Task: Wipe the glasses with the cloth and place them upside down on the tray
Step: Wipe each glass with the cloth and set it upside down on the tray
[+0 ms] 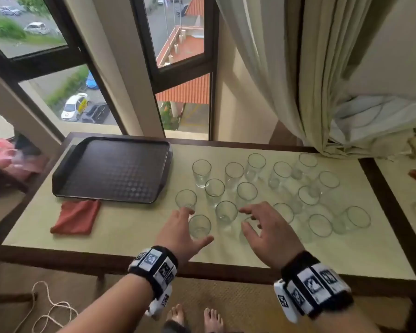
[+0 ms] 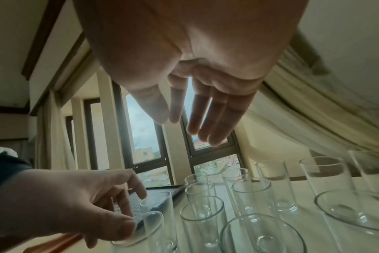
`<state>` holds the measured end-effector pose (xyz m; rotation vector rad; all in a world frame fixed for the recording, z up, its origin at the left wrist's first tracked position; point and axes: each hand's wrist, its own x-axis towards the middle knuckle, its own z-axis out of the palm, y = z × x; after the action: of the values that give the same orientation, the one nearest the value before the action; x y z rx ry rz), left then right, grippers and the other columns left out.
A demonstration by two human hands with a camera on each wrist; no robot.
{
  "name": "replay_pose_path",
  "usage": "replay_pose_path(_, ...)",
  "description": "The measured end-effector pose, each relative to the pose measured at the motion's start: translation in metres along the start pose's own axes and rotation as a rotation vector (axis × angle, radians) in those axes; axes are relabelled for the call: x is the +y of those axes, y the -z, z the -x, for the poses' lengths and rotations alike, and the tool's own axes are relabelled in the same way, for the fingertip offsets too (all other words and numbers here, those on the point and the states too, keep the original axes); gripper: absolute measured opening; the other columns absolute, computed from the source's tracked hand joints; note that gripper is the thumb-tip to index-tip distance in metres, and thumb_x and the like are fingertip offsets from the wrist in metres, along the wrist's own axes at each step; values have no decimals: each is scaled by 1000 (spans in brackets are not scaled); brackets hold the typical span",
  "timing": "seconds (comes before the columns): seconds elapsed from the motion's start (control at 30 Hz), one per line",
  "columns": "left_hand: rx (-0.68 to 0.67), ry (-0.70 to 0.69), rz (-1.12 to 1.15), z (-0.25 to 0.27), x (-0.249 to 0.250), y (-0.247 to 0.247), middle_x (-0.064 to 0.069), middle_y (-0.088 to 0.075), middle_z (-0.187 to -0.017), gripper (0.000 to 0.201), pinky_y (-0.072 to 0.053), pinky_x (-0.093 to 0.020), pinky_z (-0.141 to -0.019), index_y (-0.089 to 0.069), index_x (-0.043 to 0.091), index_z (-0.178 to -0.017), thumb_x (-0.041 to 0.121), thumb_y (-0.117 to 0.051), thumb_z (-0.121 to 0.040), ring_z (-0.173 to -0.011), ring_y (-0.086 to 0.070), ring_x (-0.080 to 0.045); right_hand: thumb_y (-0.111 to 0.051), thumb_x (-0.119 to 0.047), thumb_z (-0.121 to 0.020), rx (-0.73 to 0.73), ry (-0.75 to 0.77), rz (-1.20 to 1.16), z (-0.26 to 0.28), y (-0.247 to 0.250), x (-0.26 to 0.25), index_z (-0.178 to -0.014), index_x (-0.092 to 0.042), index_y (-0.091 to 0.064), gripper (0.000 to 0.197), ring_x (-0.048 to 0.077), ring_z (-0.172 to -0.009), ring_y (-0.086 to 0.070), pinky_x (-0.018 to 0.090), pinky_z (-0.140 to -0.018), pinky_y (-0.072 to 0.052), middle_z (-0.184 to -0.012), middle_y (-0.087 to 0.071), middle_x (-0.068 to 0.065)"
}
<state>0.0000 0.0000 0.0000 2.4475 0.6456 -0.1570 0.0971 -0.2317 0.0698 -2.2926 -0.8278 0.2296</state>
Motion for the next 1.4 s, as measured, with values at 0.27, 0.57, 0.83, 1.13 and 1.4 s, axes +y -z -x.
replay_pose_path(0.27, 28, 41, -78, -12, 10, -23, 1, -51, -140, 80, -51, -36, -107, -47, 21, -144, 58, -84, -84, -125, -59, -19, -63, -29, -101, -211, -4, 113, -36, -15, 3, -135, -27, -61, 34, 12, -110, -55, 28, -103, -47, -123, -53, -5)
replay_pose_path(0.57, 242, 125, 170, 32, -19, 12, 8, -57, -120, 70, -54, -30, -96, -57, 22, -133, 58, -86, -80, -108, -62, -11, -67, -23, -99, -244, 176, 124, -55, -50, -27, -130, -22, -66, 31, 9, -104, -54, 20, -94, -42, -114, -49, -10)
replay_pose_path(0.83, 576, 347, 868, 105, -113, 119, -2, -73, -114, 67, -64, -33, -84, -66, 28, -124, 43, -97, -67, -106, -74, -17, -66, -22, -99, -352, 345, 62, -92, -126, -113, -122, -23, -69, 24, 12, -98, -61, 25, -86, -53, -113, -52, -12)
replay_pose_path(1.13, 791, 293, 1616, 137, -234, 204, -12, -72, -108, 69, -65, -33, -79, -61, 8, -130, 21, -91, -70, -91, -76, -25, -65, -32, -97, -706, 386, 213, -147, -280, -243, -141, -28, -55, 45, 19, -122, -54, 37, -109, -47, -133, -50, -3)
replay_pose_path(1.4, 755, 274, 1559, 136, -291, 241, -11, -72, -114, 63, -64, -35, -85, -68, 8, -123, 20, -90, -65, -100, -75, -24, -71, -45, -94, -841, 321, 454, -199, -405, -288, -165, -40, -15, 91, 28, -163, -9, 53, -130, -19, -177, -3, 1)
